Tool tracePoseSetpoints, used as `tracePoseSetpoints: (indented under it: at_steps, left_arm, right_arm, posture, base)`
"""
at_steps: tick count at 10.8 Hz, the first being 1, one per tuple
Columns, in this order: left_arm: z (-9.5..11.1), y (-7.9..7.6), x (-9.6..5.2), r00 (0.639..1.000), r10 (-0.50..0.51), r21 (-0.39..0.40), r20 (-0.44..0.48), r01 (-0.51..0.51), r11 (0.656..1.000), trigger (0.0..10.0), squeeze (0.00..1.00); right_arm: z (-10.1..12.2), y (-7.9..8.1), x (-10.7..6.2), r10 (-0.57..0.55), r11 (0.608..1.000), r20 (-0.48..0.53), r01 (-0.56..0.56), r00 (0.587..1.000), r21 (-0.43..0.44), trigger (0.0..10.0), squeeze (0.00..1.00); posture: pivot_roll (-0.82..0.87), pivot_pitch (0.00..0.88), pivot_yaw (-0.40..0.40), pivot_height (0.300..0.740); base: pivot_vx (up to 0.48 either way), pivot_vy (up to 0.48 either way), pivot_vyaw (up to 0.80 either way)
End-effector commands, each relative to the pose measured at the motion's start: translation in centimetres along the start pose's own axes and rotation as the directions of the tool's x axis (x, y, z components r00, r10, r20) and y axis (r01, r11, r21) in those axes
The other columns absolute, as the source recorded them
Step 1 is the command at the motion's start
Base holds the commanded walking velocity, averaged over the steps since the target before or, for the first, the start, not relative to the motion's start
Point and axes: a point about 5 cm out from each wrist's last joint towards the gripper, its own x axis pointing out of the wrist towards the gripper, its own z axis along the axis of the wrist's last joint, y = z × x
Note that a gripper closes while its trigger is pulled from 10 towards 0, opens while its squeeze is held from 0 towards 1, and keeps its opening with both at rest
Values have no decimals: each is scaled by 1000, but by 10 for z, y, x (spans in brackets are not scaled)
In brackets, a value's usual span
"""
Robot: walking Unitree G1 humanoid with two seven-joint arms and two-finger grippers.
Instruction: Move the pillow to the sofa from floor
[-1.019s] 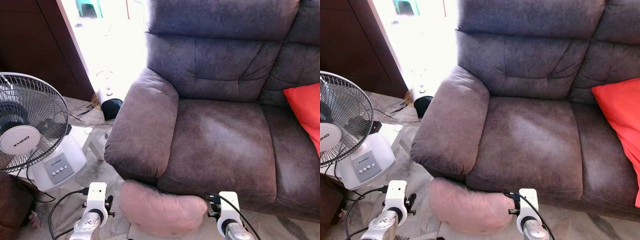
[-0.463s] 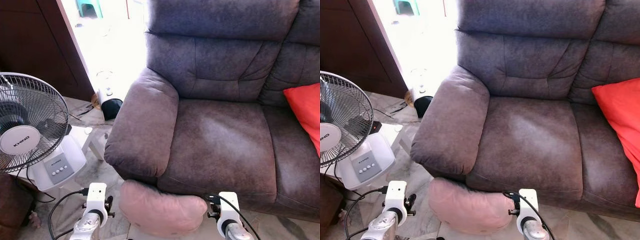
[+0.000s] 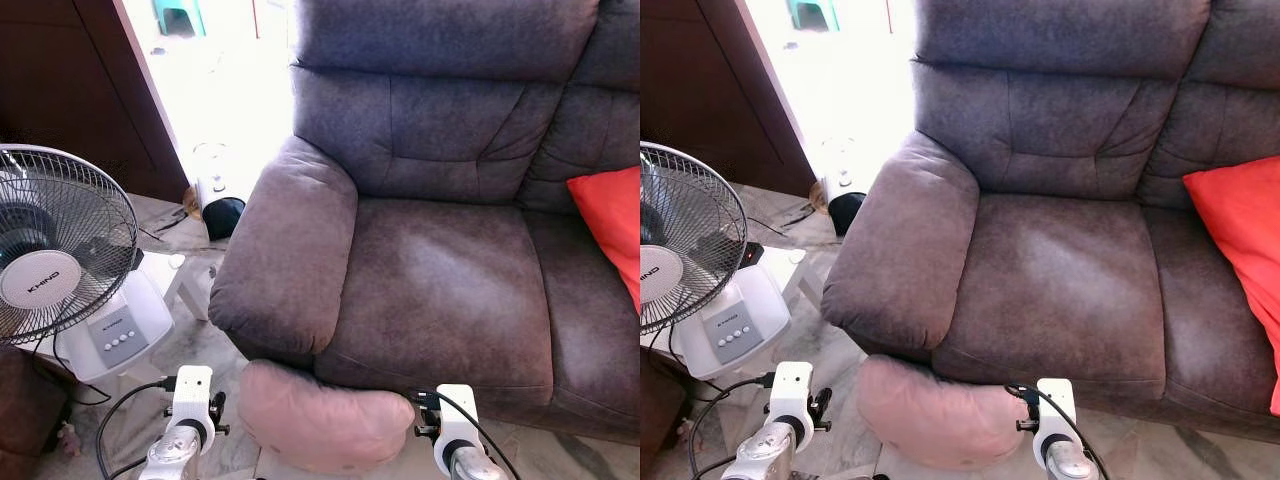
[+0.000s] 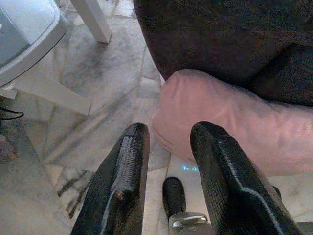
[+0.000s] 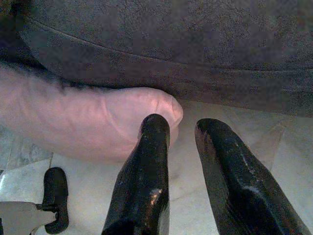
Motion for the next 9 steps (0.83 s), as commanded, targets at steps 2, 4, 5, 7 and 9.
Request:
tracePoseSetpoints:
  at_steps: [2, 4, 5, 7, 9]
  left_arm:
    - [-10, 4, -3, 999, 11, -16, -43, -12, 1000, 10000, 0]
    - [-9, 3, -3, 999, 10, -14, -35, -11, 1000, 10000, 0]
    - [-9, 3, -3, 999, 10, -15, -33, -10, 1000, 10000, 0]
    - [-8, 3, -3, 1000, 10, -14, -27, -10, 1000, 10000, 0]
    - [-6, 2, -2, 1000, 10, -16, -20, -11, 1000, 10000, 0]
  right_arm:
    - [-8, 1, -2, 1, 1000, -33, -1, 999, 4, 10000, 0]
    - [-8, 3, -2, 7, 1000, -37, -7, 999, 5, 10000, 0]
    - [-8, 4, -2, 9, 1000, -37, -9, 999, 2, 10000, 0]
    - [-9, 3, -2, 6, 1000, -33, -6, 999, 2, 10000, 0]
    - [-9, 2, -2, 6, 1000, -35, -5, 999, 2, 10000, 0]
  posture:
    - [151, 151, 9, 711]
    - [153, 155, 10, 687]
    - [154, 155, 10, 667]
    - [154, 157, 10, 662]
    - [155, 158, 9, 662]
  base:
    - [0, 0, 0]
    - [0, 0, 0]
    - [0, 0, 0]
    - [0, 0, 0]
    - [0, 0, 0]
